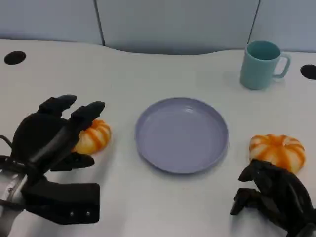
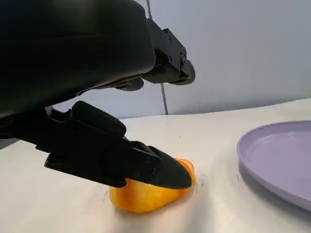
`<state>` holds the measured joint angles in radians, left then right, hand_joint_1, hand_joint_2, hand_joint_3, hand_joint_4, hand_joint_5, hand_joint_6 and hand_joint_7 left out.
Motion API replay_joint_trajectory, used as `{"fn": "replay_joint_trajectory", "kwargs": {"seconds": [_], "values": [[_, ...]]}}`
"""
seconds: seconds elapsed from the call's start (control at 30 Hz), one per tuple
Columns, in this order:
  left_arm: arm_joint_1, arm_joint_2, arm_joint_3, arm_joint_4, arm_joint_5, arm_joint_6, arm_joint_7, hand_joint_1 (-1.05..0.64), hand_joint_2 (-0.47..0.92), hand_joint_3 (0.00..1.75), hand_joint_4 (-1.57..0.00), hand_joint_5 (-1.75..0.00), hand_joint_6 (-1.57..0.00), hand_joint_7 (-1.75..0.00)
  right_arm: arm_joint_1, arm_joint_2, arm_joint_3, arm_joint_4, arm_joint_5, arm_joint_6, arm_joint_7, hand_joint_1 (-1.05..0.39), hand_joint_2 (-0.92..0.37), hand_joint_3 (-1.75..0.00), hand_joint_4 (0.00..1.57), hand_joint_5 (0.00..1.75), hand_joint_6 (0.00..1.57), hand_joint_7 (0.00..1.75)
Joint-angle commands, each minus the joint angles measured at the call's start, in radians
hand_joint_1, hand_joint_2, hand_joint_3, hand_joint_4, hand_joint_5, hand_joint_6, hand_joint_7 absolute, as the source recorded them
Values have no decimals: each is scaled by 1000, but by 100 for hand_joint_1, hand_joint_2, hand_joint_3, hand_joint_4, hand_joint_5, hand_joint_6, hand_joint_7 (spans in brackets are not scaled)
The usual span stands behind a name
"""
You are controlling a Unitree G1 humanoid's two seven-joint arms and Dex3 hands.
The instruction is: Grasp the bread from the table and place it into the plate.
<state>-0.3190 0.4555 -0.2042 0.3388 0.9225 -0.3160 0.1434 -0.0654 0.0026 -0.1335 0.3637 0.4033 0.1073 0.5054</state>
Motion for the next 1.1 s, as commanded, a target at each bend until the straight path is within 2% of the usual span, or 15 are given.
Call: {"fn": "replay_joint_trajectory", "kwargs": {"seconds": [0.03,0.17,0.4,0.6,1.1], "values": [[-128,26,-55,165,-16,44,-65,-68,92,6,-16,-10,-24,0,-4,-15,-3,-11,-2,-3,4,-89,-79,-1,144,84,123,90],[-268,2,-117,383,-20,60,-64,-67,92,4,-16,-7,-22,0,3,-14,-6,-12,8,-3,17,-90,-79,-1,144,84,122,89],[-436,-39,-210,610,-31,90,-82,-67,92,4,-12,-4,-19,0,15,-8,-8,-34,13,18,7,-88,-78,0,144,86,122,89],[-540,-103,-268,793,-59,120,-88,-65,91,2,-9,-2,-20,0,28,-9,-9,-51,16,28,13,-87,-78,-1,144,85,121,89],[-619,-200,-364,969,-63,157,-67,-68,90,0,-13,-3,-22,-1,66,-5,-6,-94,23,42,22,-87,-78,0,143,83,121,89]]}}
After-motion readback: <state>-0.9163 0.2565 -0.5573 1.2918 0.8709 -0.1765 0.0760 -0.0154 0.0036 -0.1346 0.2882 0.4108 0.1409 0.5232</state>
